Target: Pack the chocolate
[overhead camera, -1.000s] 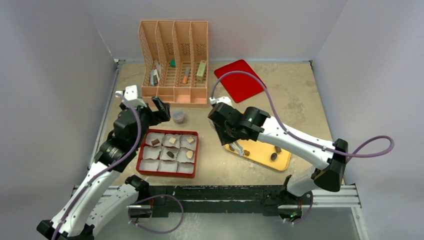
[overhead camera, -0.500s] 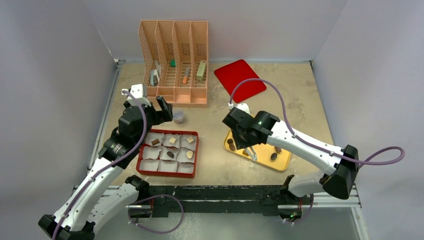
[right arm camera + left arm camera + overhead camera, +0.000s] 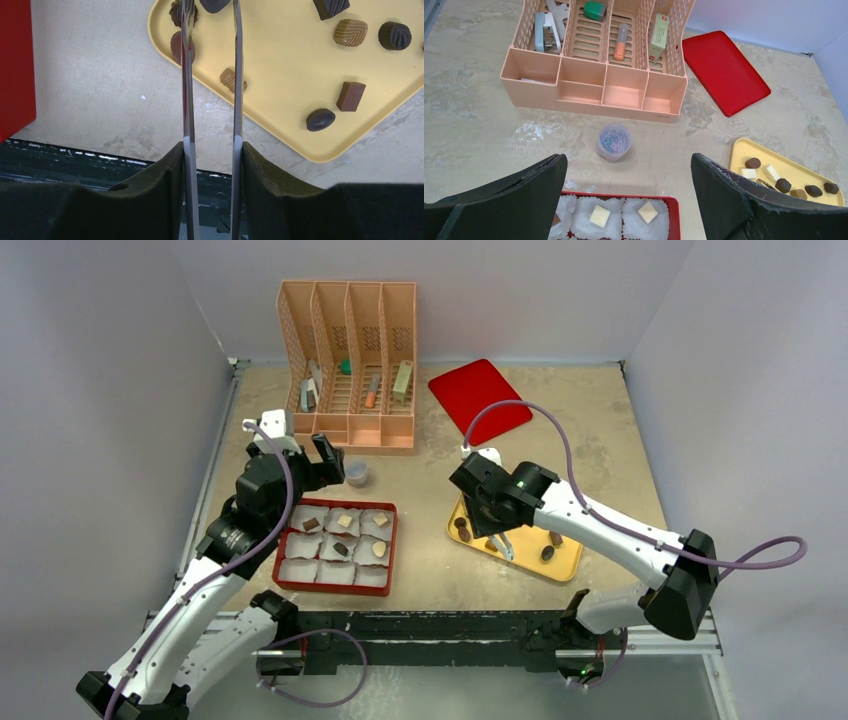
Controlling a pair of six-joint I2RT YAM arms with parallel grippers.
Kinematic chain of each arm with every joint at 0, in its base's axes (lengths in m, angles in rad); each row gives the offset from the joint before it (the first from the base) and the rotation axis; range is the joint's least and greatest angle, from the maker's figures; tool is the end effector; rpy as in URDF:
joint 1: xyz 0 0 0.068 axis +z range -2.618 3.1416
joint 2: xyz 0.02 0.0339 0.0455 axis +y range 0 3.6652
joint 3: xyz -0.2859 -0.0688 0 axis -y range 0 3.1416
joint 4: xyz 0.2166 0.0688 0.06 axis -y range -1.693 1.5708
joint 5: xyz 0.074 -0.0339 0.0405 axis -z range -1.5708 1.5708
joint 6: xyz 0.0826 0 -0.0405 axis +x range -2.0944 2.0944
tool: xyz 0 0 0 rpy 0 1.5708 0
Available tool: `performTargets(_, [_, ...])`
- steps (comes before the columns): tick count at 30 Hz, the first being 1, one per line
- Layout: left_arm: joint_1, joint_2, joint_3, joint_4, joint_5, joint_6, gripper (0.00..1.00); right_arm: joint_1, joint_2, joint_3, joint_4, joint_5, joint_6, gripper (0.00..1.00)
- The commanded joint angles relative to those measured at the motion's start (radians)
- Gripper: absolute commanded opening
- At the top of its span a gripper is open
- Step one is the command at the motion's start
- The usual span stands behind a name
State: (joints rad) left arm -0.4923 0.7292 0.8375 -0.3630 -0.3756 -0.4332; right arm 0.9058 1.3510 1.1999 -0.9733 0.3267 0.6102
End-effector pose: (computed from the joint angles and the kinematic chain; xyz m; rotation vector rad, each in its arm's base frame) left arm 0.1568 -0.0497 0.3490 -0.2110 1.8063 -0.3149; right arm 0.1730 0.1777 0.2819 -0.2863 2.5822 0.0944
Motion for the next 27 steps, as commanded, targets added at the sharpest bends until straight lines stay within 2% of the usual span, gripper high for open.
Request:
performTargets(1, [-0.003,-0.005,0.005,0.035,-0.015,0.017,0.94,-0.013,-0.009,-0.013,0.025,-0.006,-0.006,0.44])
performTargets(27, [-0.003,-0.013,0.005,0.034,-0.02,0.013,0.94,-0.021,0.004,-0.06,0.072,-0.079,-0.006,0.44])
